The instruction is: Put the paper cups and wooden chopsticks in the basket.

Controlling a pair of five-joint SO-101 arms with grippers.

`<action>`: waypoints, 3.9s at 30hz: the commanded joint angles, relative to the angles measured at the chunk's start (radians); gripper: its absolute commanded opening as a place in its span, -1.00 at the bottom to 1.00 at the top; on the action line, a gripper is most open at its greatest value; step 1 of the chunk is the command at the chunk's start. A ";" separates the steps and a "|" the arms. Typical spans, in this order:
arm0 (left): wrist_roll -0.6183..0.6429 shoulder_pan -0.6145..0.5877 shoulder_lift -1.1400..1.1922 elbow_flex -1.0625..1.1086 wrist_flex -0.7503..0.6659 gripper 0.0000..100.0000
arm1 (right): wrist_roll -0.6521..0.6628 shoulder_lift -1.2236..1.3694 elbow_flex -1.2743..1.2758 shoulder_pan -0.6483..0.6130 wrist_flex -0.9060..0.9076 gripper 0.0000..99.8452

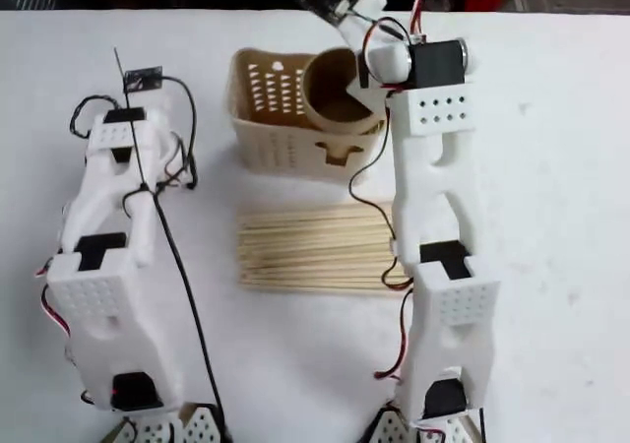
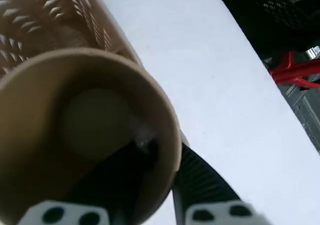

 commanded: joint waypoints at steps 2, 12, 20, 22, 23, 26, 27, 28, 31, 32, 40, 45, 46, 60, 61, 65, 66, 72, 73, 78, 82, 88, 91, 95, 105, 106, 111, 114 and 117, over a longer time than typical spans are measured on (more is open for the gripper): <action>-0.008 0.021 -0.054 -0.002 -0.020 -0.65 | 0.095 0.005 -0.009 -0.027 0.028 -0.97; -0.006 0.021 -0.053 -0.005 -0.020 -0.65 | 0.259 -0.019 -0.011 0.028 0.033 -0.97; -0.005 0.022 -0.053 0.003 -0.040 -0.65 | 0.204 0.024 -0.012 -0.025 0.018 -0.96; -0.005 0.022 -0.053 0.003 -0.041 -0.65 | 0.143 0.041 -0.012 -0.025 -0.015 -0.89; -0.005 0.022 -0.053 0.003 -0.040 -0.65 | 0.095 0.041 -0.012 -0.021 -0.027 -0.82; -0.005 0.022 -0.053 0.003 -0.040 -0.65 | -0.029 0.021 -0.043 -0.015 -0.031 -0.65; -0.005 0.022 -0.053 0.003 -0.043 -0.65 | -0.071 0.005 -0.058 -0.012 -0.022 -0.64; -0.005 0.025 -0.053 0.003 -0.043 -0.65 | -0.121 -0.007 -0.081 -0.010 -0.015 -0.65; -0.005 0.027 -0.053 0.003 -0.043 -0.65 | -0.270 -0.045 -0.172 -0.005 -0.005 -0.64; -0.005 0.027 -0.053 0.003 -0.043 -0.65 | -0.296 -0.059 -0.190 -0.005 -0.002 -0.64; -0.006 0.027 -0.053 0.005 -0.040 -0.65 | -0.382 -0.151 -0.258 -0.008 0.036 -0.64; -0.008 0.025 -0.054 0.000 -0.040 -0.65 | -0.410 -0.262 -0.256 -0.004 0.042 -0.67; -0.008 0.025 -0.058 -0.005 -0.038 -0.65 | -0.445 -0.294 -0.256 0.001 0.044 -0.71; -0.416 0.179 -0.380 -0.149 0.368 -0.91 | -0.479 -1.096 0.925 0.357 -0.021 -0.97; -0.459 0.211 -0.407 -0.147 0.402 -0.91 | -0.454 -1.182 1.053 0.367 -0.061 -0.97; -0.623 0.357 -0.492 -0.146 0.546 -0.91 | -0.384 -1.515 1.587 0.395 -0.239 -0.97; -0.664 0.395 -0.503 -0.146 0.582 -0.91 | -0.359 -1.592 1.717 0.398 -0.275 -0.97; -0.724 0.567 -0.516 -0.094 0.620 -0.90 | -0.275 -1.890 2.240 0.415 -0.449 -0.97; -0.726 0.593 -0.513 -0.072 0.605 -0.90 | -0.273 -1.919 2.282 0.429 -0.470 -0.97; -0.815 0.719 -0.510 0.091 0.453 -0.90 | -0.222 -2.025 2.432 0.453 -0.512 -0.97; -0.813 0.760 -0.509 0.222 0.275 -0.74 | -0.224 -2.120 2.549 0.455 -0.539 -0.97; -0.807 0.802 -0.507 0.377 0.049 -0.69 | -0.218 -2.330 2.656 0.455 -0.490 -0.97; -0.806 0.809 -0.506 0.425 -0.029 -0.72 | -0.218 -2.425 2.668 0.455 -0.430 -0.97; -0.753 0.805 -0.438 0.445 -0.092 -0.72 | -0.189 -2.396 2.673 0.455 -0.440 -0.97; -0.747 0.802 -0.254 0.315 -0.040 -0.75 | -0.181 -2.413 2.700 0.532 -0.440 -0.97; -0.747 0.800 -0.254 0.315 -0.040 -0.80 | -0.181 -2.413 2.700 0.532 -0.441 -0.97; -0.752 0.756 -0.254 0.304 -0.023 -0.92 | -0.181 -2.413 2.700 0.530 -0.441 -0.97; -0.752 0.746 -0.254 0.267 0.028 -0.93 | -0.181 -2.413 2.700 0.530 -0.441 -0.97; -0.753 0.748 -0.254 0.219 0.078 -0.93 | -0.184 -2.413 2.704 0.530 -0.452 -0.97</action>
